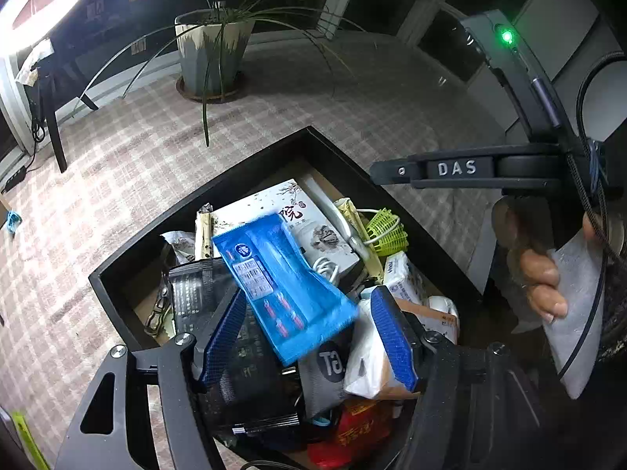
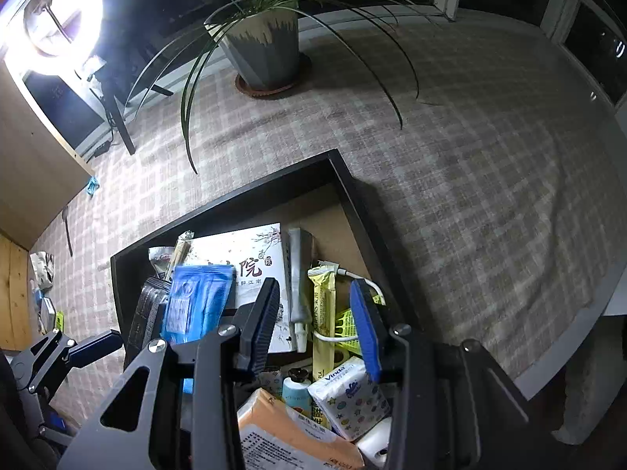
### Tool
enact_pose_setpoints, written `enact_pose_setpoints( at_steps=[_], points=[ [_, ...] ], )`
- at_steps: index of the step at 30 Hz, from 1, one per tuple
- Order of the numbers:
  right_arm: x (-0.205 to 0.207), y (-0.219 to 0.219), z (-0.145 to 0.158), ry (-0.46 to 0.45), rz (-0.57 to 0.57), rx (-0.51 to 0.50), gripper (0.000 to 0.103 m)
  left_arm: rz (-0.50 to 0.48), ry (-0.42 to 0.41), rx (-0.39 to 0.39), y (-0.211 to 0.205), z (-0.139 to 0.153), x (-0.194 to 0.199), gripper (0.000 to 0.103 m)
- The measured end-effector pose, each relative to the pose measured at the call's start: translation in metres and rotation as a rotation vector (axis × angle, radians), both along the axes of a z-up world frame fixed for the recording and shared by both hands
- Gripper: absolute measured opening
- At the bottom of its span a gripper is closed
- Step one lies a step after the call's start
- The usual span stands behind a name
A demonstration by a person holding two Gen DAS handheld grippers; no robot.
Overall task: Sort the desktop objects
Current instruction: 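Carry both items to the black box and release them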
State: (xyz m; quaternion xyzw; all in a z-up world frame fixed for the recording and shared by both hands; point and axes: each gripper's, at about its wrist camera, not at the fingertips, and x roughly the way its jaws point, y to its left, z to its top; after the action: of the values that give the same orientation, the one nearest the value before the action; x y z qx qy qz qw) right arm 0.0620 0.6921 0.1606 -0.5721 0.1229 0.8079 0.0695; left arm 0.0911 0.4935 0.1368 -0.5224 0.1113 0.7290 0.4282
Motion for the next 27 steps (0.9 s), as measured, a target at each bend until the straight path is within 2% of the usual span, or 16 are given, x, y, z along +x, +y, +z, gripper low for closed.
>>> enact_pose_setpoints(
  at_steps=[5,13,18,23,27],
  points=[
    [0.001,-0.004,0.001,0.0,0.005,0.002,0.037,0.024,-0.002,-0.007,-0.01,-0.001,-0.004,0.062],
    [0.004,-0.032,0.01,0.022,0.042,-0.006,0.037,0.07,0.057,-0.034,-0.032,0.01,-0.004,0.062],
    [0.011,-0.062,0.02,0.044,0.096,-0.003,0.037,0.103,0.119,-0.05,-0.053,0.019,0.002,0.062],
    [0.017,-0.097,0.032,0.08,0.158,0.015,0.038,0.141,0.147,-0.052,-0.081,0.024,0.007,0.062],
    [0.021,-0.131,0.038,0.098,0.209,-0.014,0.038,0.171,0.186,-0.058,-0.109,0.027,0.01,0.062]
  ],
)
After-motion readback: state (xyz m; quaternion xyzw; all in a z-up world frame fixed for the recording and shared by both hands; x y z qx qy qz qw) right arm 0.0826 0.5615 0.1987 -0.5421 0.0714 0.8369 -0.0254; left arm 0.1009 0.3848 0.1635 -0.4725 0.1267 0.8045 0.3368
